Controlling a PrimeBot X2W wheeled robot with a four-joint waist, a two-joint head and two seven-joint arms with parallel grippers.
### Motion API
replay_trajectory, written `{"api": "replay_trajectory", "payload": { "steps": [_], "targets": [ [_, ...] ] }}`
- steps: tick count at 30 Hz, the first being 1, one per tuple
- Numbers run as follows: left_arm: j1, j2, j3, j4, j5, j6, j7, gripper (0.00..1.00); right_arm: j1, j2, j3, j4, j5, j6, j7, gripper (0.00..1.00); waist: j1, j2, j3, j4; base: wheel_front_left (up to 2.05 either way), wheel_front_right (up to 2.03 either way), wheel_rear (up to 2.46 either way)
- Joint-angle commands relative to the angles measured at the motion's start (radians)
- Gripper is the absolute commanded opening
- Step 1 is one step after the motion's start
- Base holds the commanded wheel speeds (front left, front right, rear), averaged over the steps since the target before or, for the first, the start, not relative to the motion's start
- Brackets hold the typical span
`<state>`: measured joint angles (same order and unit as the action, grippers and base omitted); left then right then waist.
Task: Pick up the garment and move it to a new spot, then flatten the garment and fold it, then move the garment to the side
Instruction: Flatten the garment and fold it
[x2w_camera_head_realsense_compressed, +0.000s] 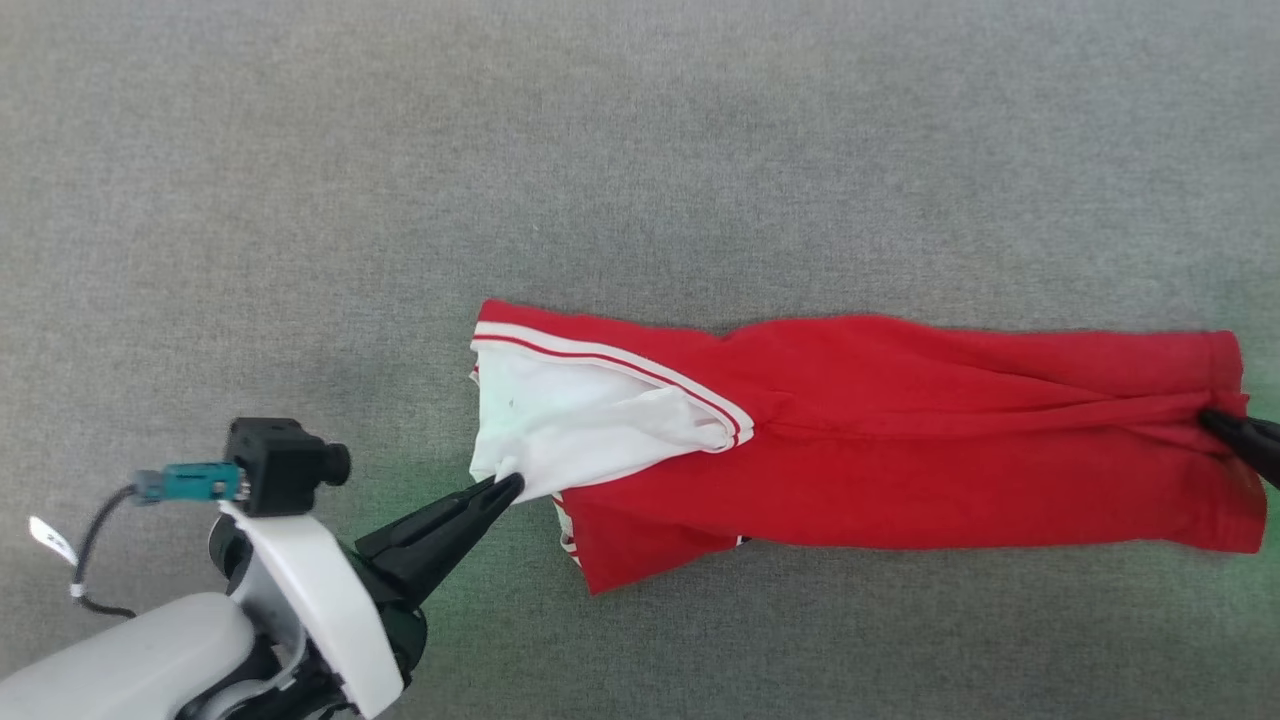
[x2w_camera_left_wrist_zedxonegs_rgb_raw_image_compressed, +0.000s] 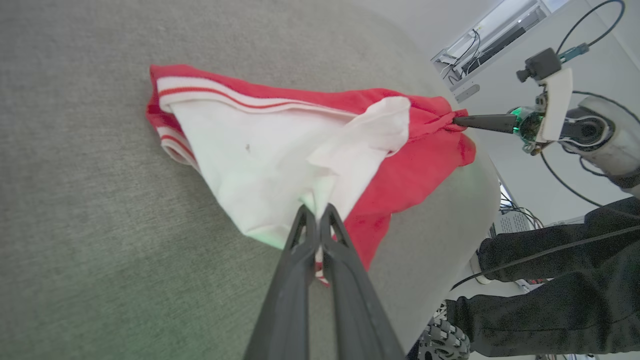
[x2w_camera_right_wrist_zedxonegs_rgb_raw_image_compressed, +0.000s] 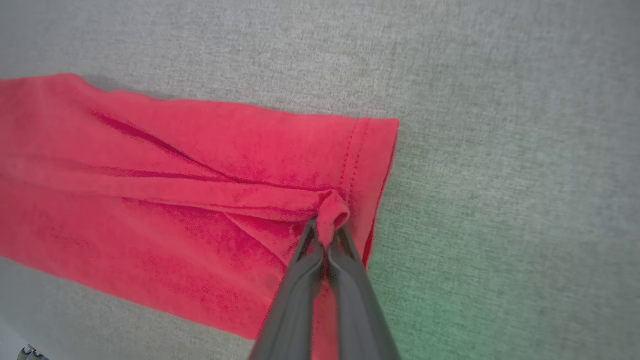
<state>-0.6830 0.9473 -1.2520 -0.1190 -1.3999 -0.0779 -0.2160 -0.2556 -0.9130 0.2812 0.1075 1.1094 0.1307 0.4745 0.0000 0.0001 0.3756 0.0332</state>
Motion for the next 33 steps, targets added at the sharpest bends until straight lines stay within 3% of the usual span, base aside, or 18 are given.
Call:
{"api": "replay_trajectory", "payload": {
  "steps": [1, 12, 13, 14, 15, 16, 17, 18, 20, 25, 28, 33],
  "targets": [
    [0.012, -0.009, -0.002, 0.015, 0.023, 0.007, 0.005, 0.00, 0.003, 0.014, -0.009, 0.004, -0.009, 0.000, -0.008, 0.00, 0.0000, -0.0001, 0.011, 0.002, 0.00, 0.00, 0.00],
    [-0.032, -0.136, -0.009, 0.233, 0.067, -0.021, 0.020, 0.00, -0.077, 0.130, -0.022, 0.101, -0.123, -0.003, -0.021, 0.00, 0.0000, -0.0001, 0.069, -0.009, 0.00, 0.00, 0.00],
    [-0.031, -0.144, -0.006, 0.246, 0.066, -0.022, 0.014, 0.01, -0.082, 0.135, -0.021, 0.101, -0.126, -0.003, -0.024, 0.09, 0.0000, -0.0001, 0.070, -0.010, 0.00, 0.00, 0.00],
    [-0.031, -0.150, -0.002, 0.255, 0.065, -0.025, 0.009, 0.11, -0.085, 0.135, -0.021, 0.096, -0.133, -0.003, -0.027, 0.29, 0.0000, -0.0001, 0.071, -0.011, 0.00, 0.00, 0.00],
    [-0.029, -0.155, 0.004, 0.264, 0.065, -0.027, 0.001, 0.26, -0.083, 0.130, -0.017, 0.086, -0.138, -0.002, -0.024, 0.47, 0.0000, -0.0001, 0.070, -0.011, 0.00, 0.00, 0.00],
    [-0.024, -0.157, 0.007, 0.271, 0.061, -0.028, -0.004, 0.47, -0.076, 0.125, -0.014, 0.077, -0.137, -0.002, -0.018, 0.80, 0.0000, -0.0001, 0.069, -0.011, 0.00, 0.00, 0.00],
    [-0.017, -0.159, 0.009, 0.276, 0.061, -0.031, -0.011, 0.62, -0.069, 0.120, -0.018, 0.071, -0.134, -0.002, -0.013, 1.00, 0.0000, -0.0001, 0.067, -0.011, 0.00, 0.00, 0.00],
    [-0.009, -0.161, 0.016, 0.281, 0.060, -0.032, -0.016, 0.86, -0.061, 0.112, -0.024, 0.063, -0.129, -0.002, -0.011, 1.00, 0.0000, -0.0001, 0.063, -0.010, 0.00, 0.00, 0.00],
    [0.009, -0.165, 0.036, 0.282, 0.052, -0.033, -0.032, 1.00, -0.048, 0.097, -0.043, 0.048, -0.124, -0.003, -0.003, 1.00, 0.0000, -0.0001, 0.052, -0.007, 0.00, 0.00, 0.00],
    [0.075, -0.190, 0.123, 0.272, 0.064, -0.035, -0.048, 1.00, -0.012, 0.082, -0.109, 0.048, -0.098, 0.000, 0.015, 1.00, 0.0000, -0.0001, 0.022, 0.014, 0.00, 0.00, 0.00],
    [0.168, -0.252, 0.283, 0.297, 0.123, -0.028, -0.050, 1.00, 0.015, 0.109, -0.146, 0.087, -0.079, 0.000, 0.052, 1.00, 0.0000, -0.0001, 0.002, 0.045, 0.00, 0.00, 0.00],
    [0.258, -0.330, 0.436, 0.336, 0.220, -0.034, -0.050, 1.00, 0.038, 0.141, -0.153, 0.133, -0.062, 0.000, 0.095, 1.00, 0.0000, -0.0001, -0.021, 0.077, 0.00, 0.00, 0.00]
  ]
}}
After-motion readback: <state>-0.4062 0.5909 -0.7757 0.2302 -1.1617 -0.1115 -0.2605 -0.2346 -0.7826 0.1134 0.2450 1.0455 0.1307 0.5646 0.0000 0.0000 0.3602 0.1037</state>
